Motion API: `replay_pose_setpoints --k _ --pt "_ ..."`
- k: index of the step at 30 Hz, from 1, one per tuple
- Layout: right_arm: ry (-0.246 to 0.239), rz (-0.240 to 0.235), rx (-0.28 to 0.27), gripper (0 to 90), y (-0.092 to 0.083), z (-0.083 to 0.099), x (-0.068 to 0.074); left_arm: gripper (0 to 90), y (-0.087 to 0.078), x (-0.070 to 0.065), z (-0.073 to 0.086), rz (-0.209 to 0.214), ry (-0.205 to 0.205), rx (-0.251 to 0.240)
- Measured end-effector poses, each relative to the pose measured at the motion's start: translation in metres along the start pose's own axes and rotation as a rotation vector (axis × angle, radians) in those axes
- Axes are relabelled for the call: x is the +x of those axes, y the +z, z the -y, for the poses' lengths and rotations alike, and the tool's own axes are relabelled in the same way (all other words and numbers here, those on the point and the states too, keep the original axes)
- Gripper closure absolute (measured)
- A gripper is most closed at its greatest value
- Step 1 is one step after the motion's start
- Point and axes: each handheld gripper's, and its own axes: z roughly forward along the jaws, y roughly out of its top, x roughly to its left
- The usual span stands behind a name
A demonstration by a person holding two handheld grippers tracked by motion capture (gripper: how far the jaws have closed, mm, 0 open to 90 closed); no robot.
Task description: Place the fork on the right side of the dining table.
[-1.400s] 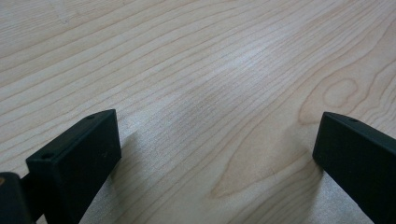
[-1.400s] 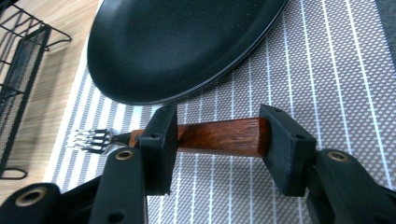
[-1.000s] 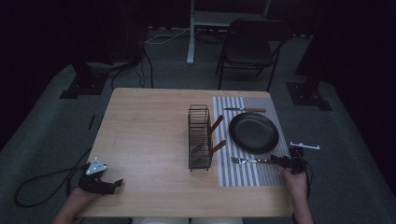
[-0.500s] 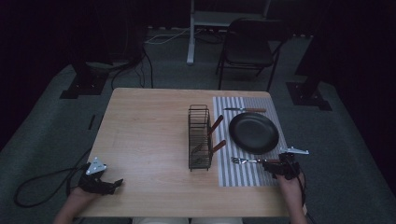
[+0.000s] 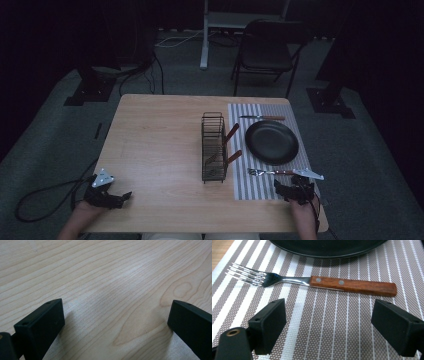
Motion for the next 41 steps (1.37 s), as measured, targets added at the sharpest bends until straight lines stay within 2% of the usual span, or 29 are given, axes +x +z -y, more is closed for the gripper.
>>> replay_pose_setpoints --k 4,6,10,13,17,20,22,24,28,38,41 --pt "-0.002 0.019 -0.018 12.3 -0.002 0.008 0.004 0.9 0.000 0.000 0.000 0.000 0.000 0.000" --pt "0.005 0.011 -0.015 12.2 -0.001 0.010 0.005 0.8 0.000 0.000 0.000 0.000 0.000 0.000" --pt "-0.021 0.029 0.015 11.6 0.003 0.018 0.010 0.9 0.000 0.000 0.000 0.000 0.000 0.000" --pt "-0.040 0.035 0.015 11.5 0.001 0.021 0.013 0.8 0.000 0.000 0.000 0.000 0.000 0.000" --pt "-0.068 0.094 -0.013 11.4 0.001 0.023 0.018 0.9 0.000 0.000 0.000 0.000 0.000 0.000" --pt "-0.050 0.115 -0.035 11.4 0.001 0.026 0.019 0.9 0.000 0.000 0.000 -0.001 0.001 0.000" --pt "-0.009 0.098 -0.034 11.1 0.002 0.027 0.016 0.9 0.000 0.000 0.000 0.000 0.001 0.000" --pt "0.007 0.100 -0.032 11.1 0.002 0.027 0.014 0.9 0.000 0.000 0.000 -0.001 0.000 0.000" --pt "0.001 0.089 -0.031 11.1 0.003 0.026 0.013 0.9 0.001 -0.001 -0.001 -0.015 -0.014 0.000" --pt "-0.001 0.082 -0.031 11.2 0.003 0.026 0.012 0.9 0.005 -0.010 -0.006 -0.113 -0.122 0.003" --pt "-0.002 0.082 -0.030 11.2 0.003 0.026 0.012 0.9 0.005 -0.009 -0.006 -0.111 -0.119 0.004"
